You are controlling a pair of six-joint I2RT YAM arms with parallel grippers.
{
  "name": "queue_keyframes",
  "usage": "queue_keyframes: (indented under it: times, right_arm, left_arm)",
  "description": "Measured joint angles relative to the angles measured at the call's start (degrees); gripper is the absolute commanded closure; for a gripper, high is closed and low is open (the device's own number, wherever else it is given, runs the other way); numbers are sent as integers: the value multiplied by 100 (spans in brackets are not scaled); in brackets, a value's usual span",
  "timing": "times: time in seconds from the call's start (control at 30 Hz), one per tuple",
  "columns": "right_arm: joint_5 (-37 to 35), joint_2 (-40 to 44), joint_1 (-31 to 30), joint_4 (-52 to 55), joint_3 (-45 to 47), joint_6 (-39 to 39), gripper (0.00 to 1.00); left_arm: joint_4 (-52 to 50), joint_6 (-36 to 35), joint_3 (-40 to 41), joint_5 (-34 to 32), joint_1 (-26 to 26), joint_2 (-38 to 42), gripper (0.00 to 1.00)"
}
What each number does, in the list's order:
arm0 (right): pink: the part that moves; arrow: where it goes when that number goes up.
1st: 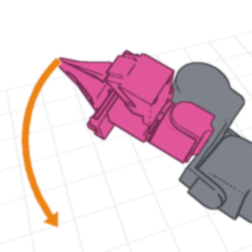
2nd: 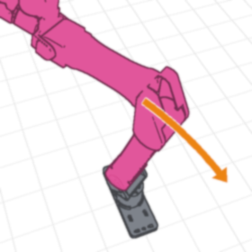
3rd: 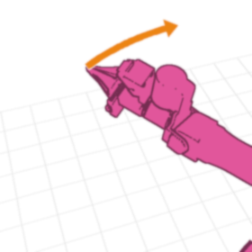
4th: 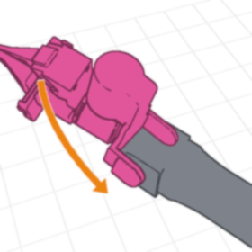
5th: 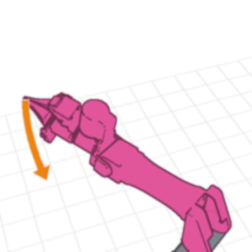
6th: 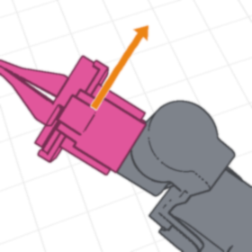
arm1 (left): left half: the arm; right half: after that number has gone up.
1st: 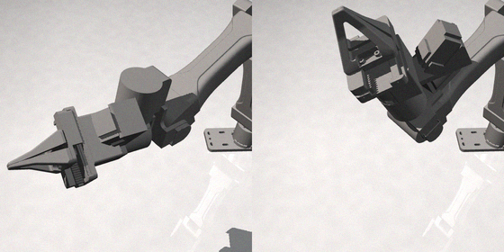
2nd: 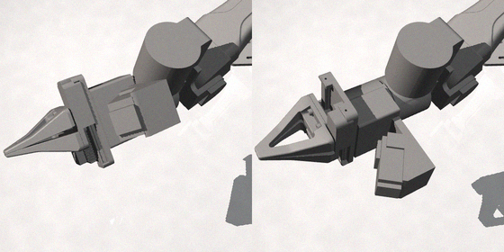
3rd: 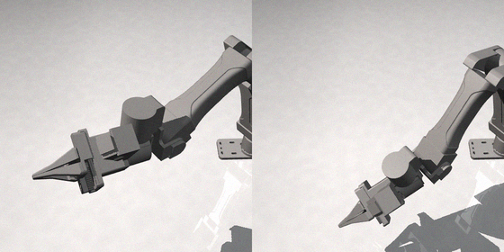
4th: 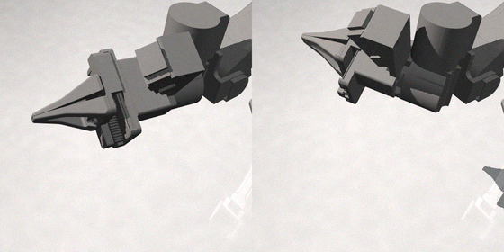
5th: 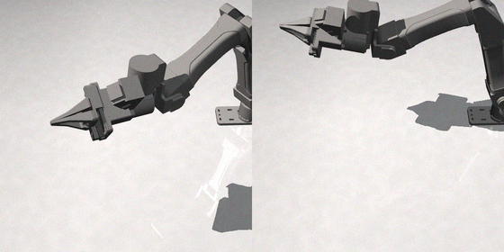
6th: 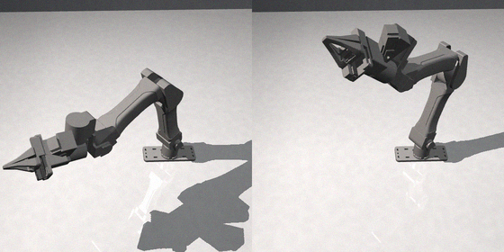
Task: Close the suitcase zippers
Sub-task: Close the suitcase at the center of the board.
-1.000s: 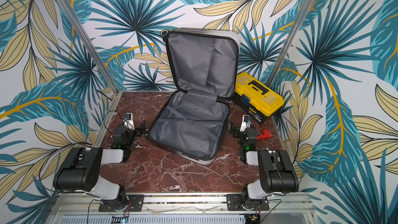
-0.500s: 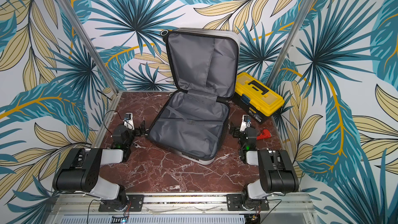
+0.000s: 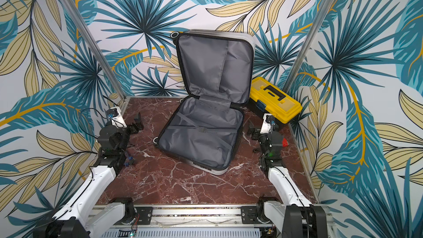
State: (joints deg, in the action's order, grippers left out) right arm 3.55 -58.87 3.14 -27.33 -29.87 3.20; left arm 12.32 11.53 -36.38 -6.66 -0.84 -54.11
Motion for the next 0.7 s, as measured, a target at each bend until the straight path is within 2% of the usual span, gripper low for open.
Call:
queue_keyframes:
  times: [0.2,0.4,0.53,0.7]
  right_arm:
    - [319,-9,-2,1768,-1453,-20,1]
    - [339,-448,-2,2568,-2881,72,3]
    - [319,-968,0,2693,-3519,234,8]
    - [313,-1825,-39,2774,-4356,345,11]
  left_arm:
    - [-2085,1113,-549,-116,50,275,1]
    - [-3982,2164,-909,-332,203,378,1]
    - [-4656,2793,-879,-111,339,428,1]
    - [-4964,3462,-866,555,623,203,1]
